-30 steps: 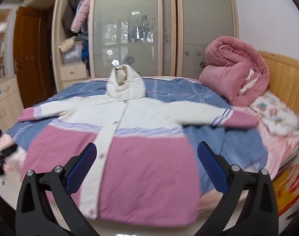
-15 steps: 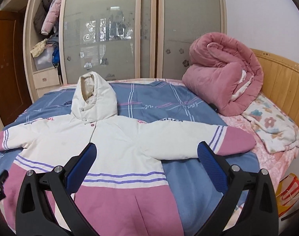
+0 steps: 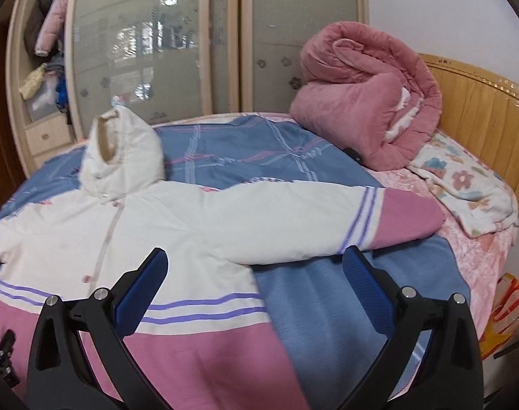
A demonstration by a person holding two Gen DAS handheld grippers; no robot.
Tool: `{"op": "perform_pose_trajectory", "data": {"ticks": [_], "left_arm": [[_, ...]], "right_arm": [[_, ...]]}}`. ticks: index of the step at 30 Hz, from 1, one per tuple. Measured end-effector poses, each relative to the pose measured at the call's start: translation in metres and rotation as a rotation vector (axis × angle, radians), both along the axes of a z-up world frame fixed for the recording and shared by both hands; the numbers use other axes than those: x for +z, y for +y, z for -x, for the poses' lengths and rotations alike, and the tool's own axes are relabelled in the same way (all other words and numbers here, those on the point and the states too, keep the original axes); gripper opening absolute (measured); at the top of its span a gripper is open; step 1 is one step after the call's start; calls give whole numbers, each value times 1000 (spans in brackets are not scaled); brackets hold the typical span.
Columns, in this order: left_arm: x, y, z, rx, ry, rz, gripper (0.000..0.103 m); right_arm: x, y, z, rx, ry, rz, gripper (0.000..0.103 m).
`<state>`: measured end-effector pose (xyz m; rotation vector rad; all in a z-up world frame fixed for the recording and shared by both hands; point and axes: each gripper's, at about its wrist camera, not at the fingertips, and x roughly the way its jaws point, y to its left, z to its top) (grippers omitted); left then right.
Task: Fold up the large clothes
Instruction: 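Move the right tool toward the pink cuff of the jacket sleeve, then close the right gripper on the pink sleeve cuff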
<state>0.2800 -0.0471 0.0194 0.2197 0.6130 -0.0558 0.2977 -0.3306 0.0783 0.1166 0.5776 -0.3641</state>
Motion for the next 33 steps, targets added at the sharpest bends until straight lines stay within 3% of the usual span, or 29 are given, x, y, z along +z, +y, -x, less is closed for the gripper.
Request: {"op": "perform_pose_trajectory", "data": {"ticks": [9, 14, 17, 22, 26, 28, 33], "left_arm": [[-19, -10, -5, -45, 34, 16, 101], [-30, -5, -13, -38, 64, 33, 101], [-32, -1, -17, -31, 83, 58, 101], [-28, -2, -18, -52, 76, 101, 101], [-22, -5, -16, -74, 43, 128, 101], [-21, -6, -18, -77, 48, 139, 101], [-23, -10, -21, -82, 64, 159, 101]], "right_arm": [[-14, -66, -18, -161, -9, 13, 102], [-21, -119, -29, -217, -28, -84, 102], [-29, -168, -25, -270, -85, -230, 102], [-67, -268, 7, -410, -258, -667, 102], [-98, -313, 36, -528, -338, -854, 102], [-109, -323, 39, -535, -345, -930, 93], [-120, -338, 31, -536, -365, -982, 84]]}}
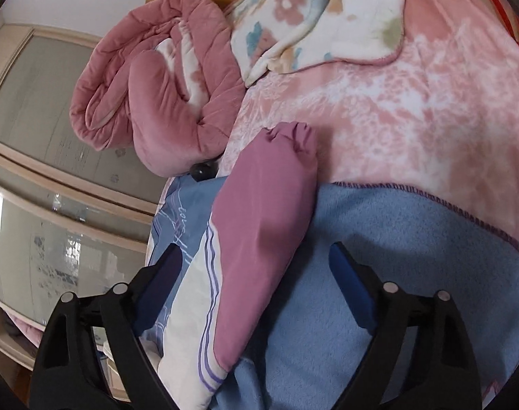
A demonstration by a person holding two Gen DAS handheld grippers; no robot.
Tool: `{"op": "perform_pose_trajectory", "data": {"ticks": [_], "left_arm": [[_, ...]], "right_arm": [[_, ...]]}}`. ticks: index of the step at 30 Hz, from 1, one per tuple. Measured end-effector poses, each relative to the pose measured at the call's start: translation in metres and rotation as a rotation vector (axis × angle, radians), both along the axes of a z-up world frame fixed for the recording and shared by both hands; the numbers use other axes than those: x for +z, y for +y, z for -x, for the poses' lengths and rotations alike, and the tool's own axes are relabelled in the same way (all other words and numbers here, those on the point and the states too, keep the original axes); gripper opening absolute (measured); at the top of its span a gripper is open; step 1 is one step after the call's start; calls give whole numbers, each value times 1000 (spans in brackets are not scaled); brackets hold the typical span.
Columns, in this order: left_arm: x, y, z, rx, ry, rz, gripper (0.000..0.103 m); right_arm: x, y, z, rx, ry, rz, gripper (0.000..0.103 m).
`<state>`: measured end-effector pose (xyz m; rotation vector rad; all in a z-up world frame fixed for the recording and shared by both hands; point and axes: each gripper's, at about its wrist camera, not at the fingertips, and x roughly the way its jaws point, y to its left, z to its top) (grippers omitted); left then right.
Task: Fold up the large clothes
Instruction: 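Close the right gripper on the pink sleeve cuff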
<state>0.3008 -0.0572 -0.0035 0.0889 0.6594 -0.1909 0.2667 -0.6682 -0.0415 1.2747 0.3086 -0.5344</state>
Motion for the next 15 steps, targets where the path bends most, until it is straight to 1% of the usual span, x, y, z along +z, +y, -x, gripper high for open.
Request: {"op": "perform_pose_trajectory", "data": {"ticks": [1, 4, 5, 6, 7, 8, 9, 10, 13, 15], "left_arm": [[0, -1, 0, -1, -1, 1, 101], [-1, -1, 1, -8, 2, -4, 101], [-1, -1, 2, -8, 0, -6, 101], [-1, 0, 2, -7, 0, -4, 101], [-1, 1, 2, -6, 2, -3, 101], [-1, 2, 3, -3, 4, -2, 101], [0, 4, 3, -1, 4, 1, 101], [1, 5, 4, 1, 1, 2, 101], [5, 9, 6, 7, -11, 6, 101], [9, 12, 8, 11, -19, 16, 101]], "right_arm": [[-3, -4, -5, 4, -2, -8, 82], [-17, -13, -18, 21, -24, -45, 69], [-22, -16, -21, 19, -16, -50, 67], [-26, -18, -24, 10, -5, -50, 61], [-29, -19, -24, 1, -5, -45, 50], [-30, -19, -25, -15, -12, -35, 41], [-30, -18, -24, -19, -24, -27, 23], [-29, -17, -23, -24, -30, -17, 13], [-16, -10, -24, -43, -28, 53, 8], [7, 4, -27, -51, -23, 159, 7]]}}
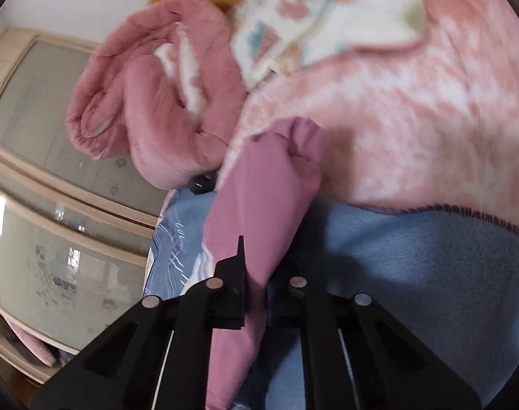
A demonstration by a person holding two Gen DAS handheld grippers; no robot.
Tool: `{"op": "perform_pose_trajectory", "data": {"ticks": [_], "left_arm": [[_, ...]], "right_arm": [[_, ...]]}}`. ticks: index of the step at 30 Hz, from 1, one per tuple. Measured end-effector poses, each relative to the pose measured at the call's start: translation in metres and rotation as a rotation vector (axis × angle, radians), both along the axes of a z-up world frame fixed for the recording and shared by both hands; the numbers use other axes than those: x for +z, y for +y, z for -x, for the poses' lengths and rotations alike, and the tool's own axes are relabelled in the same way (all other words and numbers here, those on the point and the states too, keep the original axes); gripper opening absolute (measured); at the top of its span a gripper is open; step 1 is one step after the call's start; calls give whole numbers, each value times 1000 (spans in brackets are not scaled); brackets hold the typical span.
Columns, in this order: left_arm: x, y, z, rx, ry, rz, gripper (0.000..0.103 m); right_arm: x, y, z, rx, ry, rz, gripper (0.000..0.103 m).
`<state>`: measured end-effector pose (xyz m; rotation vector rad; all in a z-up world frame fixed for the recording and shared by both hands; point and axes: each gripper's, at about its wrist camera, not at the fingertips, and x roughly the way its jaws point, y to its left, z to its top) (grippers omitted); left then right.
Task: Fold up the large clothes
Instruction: 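Close the right gripper on the pink sleeve cuff, then carry the sleeve with the right gripper across the jacket front toward the hood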
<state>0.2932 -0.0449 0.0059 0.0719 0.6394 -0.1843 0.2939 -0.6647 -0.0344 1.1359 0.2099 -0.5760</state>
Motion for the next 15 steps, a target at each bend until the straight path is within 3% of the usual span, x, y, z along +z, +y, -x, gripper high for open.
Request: {"op": "perform_pose_trajectory", "data": {"ticks": [2, 8, 11, 12, 15], "left_arm": [[4, 3, 2, 4, -13, 3, 101], [12, 14, 4, 23, -29, 20, 101], [16, 19, 4, 31, -37, 29, 101], [18, 21, 5, 33, -43, 32, 101], [22, 25, 6, 39, -53, 30, 101]], "right_arm": [[25, 16, -5, 8, 8, 102, 7], [129, 148, -56, 200, 10, 615, 7], [144, 218, -82, 347, 0, 778, 7], [143, 250, -97, 444, 17, 828, 7], [118, 321, -134, 702, 95, 871, 7]]}}
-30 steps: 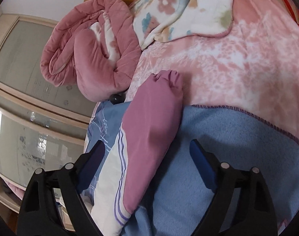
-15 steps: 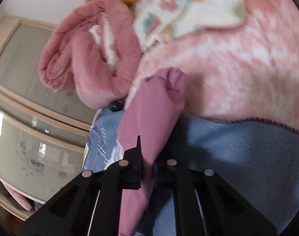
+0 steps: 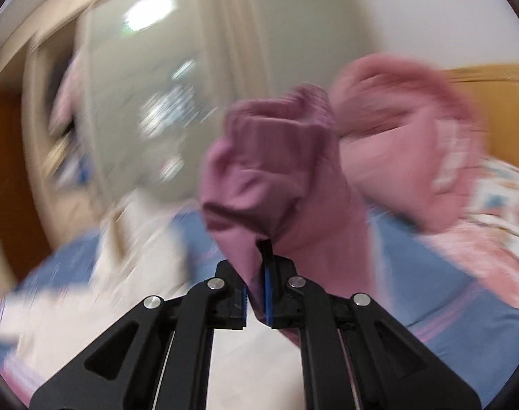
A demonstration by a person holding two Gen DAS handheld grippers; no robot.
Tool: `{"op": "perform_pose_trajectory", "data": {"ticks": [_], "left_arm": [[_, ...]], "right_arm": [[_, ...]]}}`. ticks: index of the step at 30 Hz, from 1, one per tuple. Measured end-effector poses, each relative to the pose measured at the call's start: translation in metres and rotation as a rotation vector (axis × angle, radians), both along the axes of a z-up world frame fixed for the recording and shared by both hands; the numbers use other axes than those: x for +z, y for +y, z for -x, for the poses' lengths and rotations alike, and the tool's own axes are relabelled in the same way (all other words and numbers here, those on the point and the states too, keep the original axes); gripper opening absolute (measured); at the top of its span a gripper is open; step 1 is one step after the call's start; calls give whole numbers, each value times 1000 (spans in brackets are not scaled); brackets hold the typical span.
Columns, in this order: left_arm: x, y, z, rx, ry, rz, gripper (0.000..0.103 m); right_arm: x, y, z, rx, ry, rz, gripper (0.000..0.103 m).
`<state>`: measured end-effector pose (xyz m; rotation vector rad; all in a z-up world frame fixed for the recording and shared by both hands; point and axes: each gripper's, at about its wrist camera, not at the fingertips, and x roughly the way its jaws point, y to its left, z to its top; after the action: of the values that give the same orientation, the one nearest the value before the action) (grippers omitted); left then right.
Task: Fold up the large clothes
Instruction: 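Carry the sleeve with the right gripper across the jacket front toward the hood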
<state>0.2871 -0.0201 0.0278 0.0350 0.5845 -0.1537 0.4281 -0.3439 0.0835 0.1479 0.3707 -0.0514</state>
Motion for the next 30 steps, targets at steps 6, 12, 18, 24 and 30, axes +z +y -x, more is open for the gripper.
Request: {"op": "perform_pose_trajectory", "data": {"ticks": [6, 12, 18, 24, 30], "left_arm": [[7, 14, 2, 31, -14, 13, 101], [21, 36, 3, 73, -29, 33, 101], [34, 59, -2, 124, -20, 112, 101], [37, 64, 1, 102, 38, 187, 101], [38, 64, 18, 91, 11, 227, 101]], "right_arm": [[-72, 75, -37, 129, 264, 109, 8], [-86, 84, -41, 119, 322, 113, 83], [-76, 90, -18, 97, 280, 54, 100], [-64, 89, 39, 75, 242, 34, 100], [-46, 93, 90, 36, 185, 54, 100]]}}
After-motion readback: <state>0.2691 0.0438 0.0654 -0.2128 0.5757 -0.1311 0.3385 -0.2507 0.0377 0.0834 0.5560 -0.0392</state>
